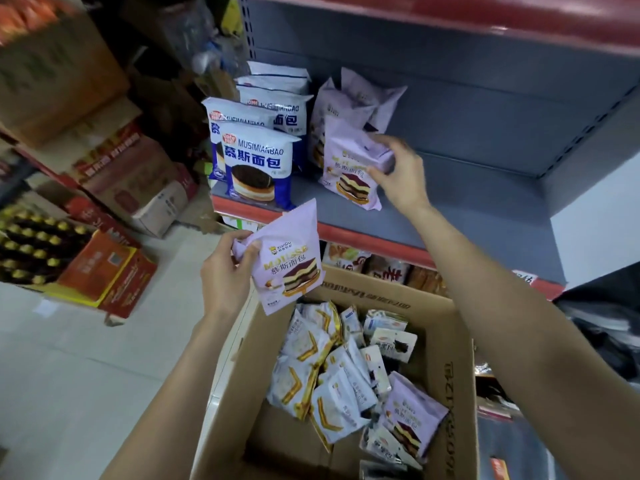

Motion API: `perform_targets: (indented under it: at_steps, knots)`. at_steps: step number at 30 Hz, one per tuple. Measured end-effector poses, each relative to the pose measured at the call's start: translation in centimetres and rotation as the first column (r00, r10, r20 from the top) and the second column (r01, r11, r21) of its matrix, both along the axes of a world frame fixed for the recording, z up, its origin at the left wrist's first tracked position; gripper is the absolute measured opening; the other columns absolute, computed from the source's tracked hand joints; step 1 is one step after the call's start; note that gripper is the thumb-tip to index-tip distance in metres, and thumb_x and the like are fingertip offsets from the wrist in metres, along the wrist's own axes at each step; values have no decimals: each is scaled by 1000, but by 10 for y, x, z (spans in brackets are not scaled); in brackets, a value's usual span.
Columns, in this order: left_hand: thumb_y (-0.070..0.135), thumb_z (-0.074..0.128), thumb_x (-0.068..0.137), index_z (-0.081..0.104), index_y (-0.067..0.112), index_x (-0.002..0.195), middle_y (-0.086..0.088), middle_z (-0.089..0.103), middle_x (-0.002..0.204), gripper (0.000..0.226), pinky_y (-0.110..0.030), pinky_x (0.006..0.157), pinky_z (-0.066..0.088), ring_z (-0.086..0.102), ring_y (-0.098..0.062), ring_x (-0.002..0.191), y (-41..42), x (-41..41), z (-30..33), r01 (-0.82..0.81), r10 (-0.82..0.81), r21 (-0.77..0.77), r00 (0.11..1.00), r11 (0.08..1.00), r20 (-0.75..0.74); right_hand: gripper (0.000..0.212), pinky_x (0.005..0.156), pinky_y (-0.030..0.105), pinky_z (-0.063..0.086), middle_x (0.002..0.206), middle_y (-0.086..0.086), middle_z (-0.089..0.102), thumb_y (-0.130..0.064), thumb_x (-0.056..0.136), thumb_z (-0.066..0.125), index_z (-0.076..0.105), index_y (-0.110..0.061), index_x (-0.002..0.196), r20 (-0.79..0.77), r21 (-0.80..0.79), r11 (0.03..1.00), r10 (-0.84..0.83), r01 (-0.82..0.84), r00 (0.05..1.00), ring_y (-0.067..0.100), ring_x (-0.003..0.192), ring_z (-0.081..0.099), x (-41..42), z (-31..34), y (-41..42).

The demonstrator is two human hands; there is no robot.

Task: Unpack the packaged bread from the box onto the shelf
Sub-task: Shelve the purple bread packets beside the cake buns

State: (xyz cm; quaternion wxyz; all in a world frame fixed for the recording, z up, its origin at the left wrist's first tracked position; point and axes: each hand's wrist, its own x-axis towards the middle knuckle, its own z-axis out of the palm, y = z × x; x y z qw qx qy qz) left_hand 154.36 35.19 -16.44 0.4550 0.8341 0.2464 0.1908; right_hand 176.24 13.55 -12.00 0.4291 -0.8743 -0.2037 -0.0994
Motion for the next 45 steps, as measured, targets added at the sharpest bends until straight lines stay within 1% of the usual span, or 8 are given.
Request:
perform_targets:
  at_steps: [11, 15, 18, 26, 32, 35, 39, 45]
  knots:
    - [23, 56, 93, 57, 19, 104, 5, 59, 82, 12, -15, 57, 38, 53, -11, 75, -18, 45, 21, 89, -97, 109, 993, 990, 66, 74, 97, 19, 32, 154, 15, 14, -12, 90, 60, 19, -32, 149, -184, -94, 995, -31, 14, 982, 29, 138, 29, 38, -14, 11]
    - [25, 54, 95, 56, 20, 115, -8, 63, 87, 21, -33, 65, 43, 57, -22, 78, -35, 75, 43, 147, -164, 121, 977, 982, 138, 50, 106, 43, 39, 143, 5, 35, -29, 93, 55, 40, -19, 140, -105, 136, 987, -67, 81, 992, 20, 132, 38, -24, -24, -20]
    - [30, 53, 95, 55, 20, 119, -5, 56, 72, 26, -28, 56, 35, 50, -19, 63, -44, 110, 62, 213, -234, 152, 962, 965, 139, 49, 102, 29, 43, 136, -9, 46, -30, 94, 55, 39, -22, 139, -231, 235, 971, 11, 44, 973, 7, 121, 48, -72, -23, -29]
    - [29, 42, 99, 13, 14, 151, -8, 25, 154, 61, -35, 114, 24, 25, -22, 141, -65, 172, 55, 320, -319, -51, 947, 946, 20, 77, 96, 36, 49, 145, 5, 43, -4, 92, 54, 10, -30, 150, -293, 261, 961, -7, 87, 956, 22, 125, 49, -48, -45, 13]
    - [34, 42, 99, 0, 17, 152, -6, 8, 160, 69, -40, 118, 16, 8, -21, 147, -64, 146, 17, 403, -409, -74, 907, 912, -105, 78, 99, 28, 42, 149, 7, 32, 4, 91, 49, 7, -25, 151, -307, 185, 983, 40, 18, 951, 22, 131, 41, -40, -52, 20]
    - [26, 46, 99, 14, 17, 151, -1, 24, 156, 61, -18, 107, 23, 24, -16, 142, -61, 129, 17, 410, -409, 5, 909, 912, -76, 73, 102, 24, 38, 148, 7, 33, 1, 92, 50, 14, -23, 151, -311, 114, 992, -8, 46, 951, 17, 132, 38, -57, -53, 2]
    - [27, 47, 96, 47, 22, 134, -1, 64, 120, 38, -38, 89, 49, 62, -21, 104, -57, 95, 7, 337, -339, 127, 941, 933, -3, 44, 97, 1, 26, 136, 7, 49, -1, 91, 51, 50, -14, 134, -163, 2, 997, -77, 78, 984, 14, 122, 47, -109, -58, -37]
    - [41, 42, 92, 66, 23, 105, 1, 70, 75, 33, -36, 57, 52, 66, -19, 66, -66, 18, -62, 369, -372, 331, 926, 868, -57, 22, 52, 29, 51, 94, 4, 71, -14, 96, 51, 64, -14, 114, -229, -252, 968, -33, -26, 973, 16, 60, 62, -207, -134, -101]
